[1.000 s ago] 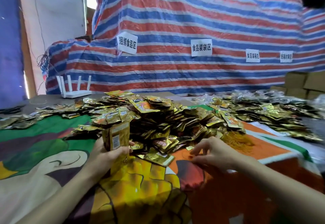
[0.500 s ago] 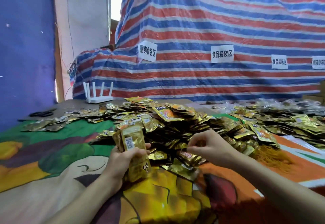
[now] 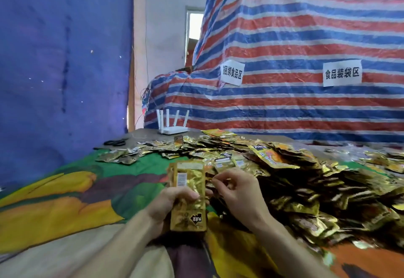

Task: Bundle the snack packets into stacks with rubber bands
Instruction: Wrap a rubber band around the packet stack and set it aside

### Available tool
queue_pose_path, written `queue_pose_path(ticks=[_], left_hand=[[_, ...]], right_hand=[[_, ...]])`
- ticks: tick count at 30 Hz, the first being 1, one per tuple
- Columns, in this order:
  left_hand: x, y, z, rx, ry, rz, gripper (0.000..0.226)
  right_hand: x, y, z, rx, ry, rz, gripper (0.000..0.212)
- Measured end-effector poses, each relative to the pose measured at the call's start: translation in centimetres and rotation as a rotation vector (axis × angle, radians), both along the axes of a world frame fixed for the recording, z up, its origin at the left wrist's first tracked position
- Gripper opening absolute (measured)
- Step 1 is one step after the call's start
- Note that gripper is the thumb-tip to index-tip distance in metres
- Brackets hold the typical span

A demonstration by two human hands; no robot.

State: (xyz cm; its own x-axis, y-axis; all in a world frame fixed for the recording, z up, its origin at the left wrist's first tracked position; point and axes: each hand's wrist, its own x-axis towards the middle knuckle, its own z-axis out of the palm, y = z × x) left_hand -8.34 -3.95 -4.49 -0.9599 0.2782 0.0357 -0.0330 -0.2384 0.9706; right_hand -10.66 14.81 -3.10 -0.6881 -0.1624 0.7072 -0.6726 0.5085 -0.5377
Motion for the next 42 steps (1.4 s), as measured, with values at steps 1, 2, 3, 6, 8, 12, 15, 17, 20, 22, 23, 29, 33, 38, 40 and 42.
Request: queue_pose_path(ticks=[1, 2, 3, 6, 8, 12, 15, 17, 20, 22, 23, 29, 33, 38, 40, 42], left_hand=[[0.1, 0.0, 0.1, 0.001, -0.011, -0.006, 0.037], [0.0, 0.0, 0.1, 0.018, -0.018, -0.013, 0.037], [0.0, -0.1, 0.2, 0.045, -0.015, -0.02, 0.037], [0.0, -0.5, 0.3, 0.169, 0.001, -0.064, 0.043], [0.0, -0.8, 0.3, 0.272, 0.005, -0.089, 0.055], [-0.1, -0.9, 0.4, 0.355, 0.001, -0.154, 0.056], [0.3, -0.5, 0.3, 0.274, -0.019, -0.222, 0.052], [0.3, -0.4, 0.2, 0.261, -0.038, -0.238, 0.054], [0.1, -0.3, 0.1, 0.262, -0.055, -0.221, 0.059], [-0.1, -0.2, 0.0, 0.253, -0.072, -0.201, 0.057], [-0.2, -0.2, -0.1, 0.25, -0.087, -0.183, 0.054], [-1.6, 0.0, 0.0, 0.428, -0.089, 0.17, 0.035], [-2.0, -0.2, 0.2, 0.541, -0.048, 0.324, 0.024], [-1.7, 0.6, 0.4, 0.46, 0.032, 0.373, 0.022], [-1.6, 1.3, 0.1, 0.375, 0.081, 0.413, 0.016], [-1.2, 2.2, 0.0, 0.319, 0.138, 0.43, 0.026]], right_hand=[[0.0, -0.1, -0.2, 0.008, 0.021, -0.007, 0.005], [0.1, -0.1, -0.4, 0.019, 0.018, -0.004, 0.004], [0.2, 0.0, -0.7, 0.033, 0.0, 0.01, 0.004], [0.6, 0.6, -1.0, -0.03, -0.192, 0.151, 0.008], [0.7, 1.3, -0.4, -0.264, -0.427, 0.341, 0.012], [0.9, 2.0, 0.8, -0.627, -0.666, 0.644, 0.015], [1.3, 2.1, 1.2, -0.909, -0.76, 0.87, 0.01], [1.5, 2.4, 1.3, -1.03, -0.787, 0.955, 0.013], [1.4, 2.5, 1.4, -1.086, -0.802, 0.987, 0.03], [1.4, 2.3, 1.4, -0.985, -0.793, 0.96, 0.04], [1.3, 2.0, 1.3, -0.935, -0.781, 0.929, 0.042], [1.3, 0.9, 0.1, -0.688, -0.583, 0.604, 0.056], [2.2, -0.9, -1.0, -0.532, -0.531, 0.48, 0.052], [2.9, -2.5, -1.5, -0.413, -0.475, 0.506, 0.062], [2.9, -2.5, -1.5, -0.379, -0.418, 0.471, 0.065], [2.7, -2.4, -1.7, -0.346, -0.364, 0.448, 0.068]])
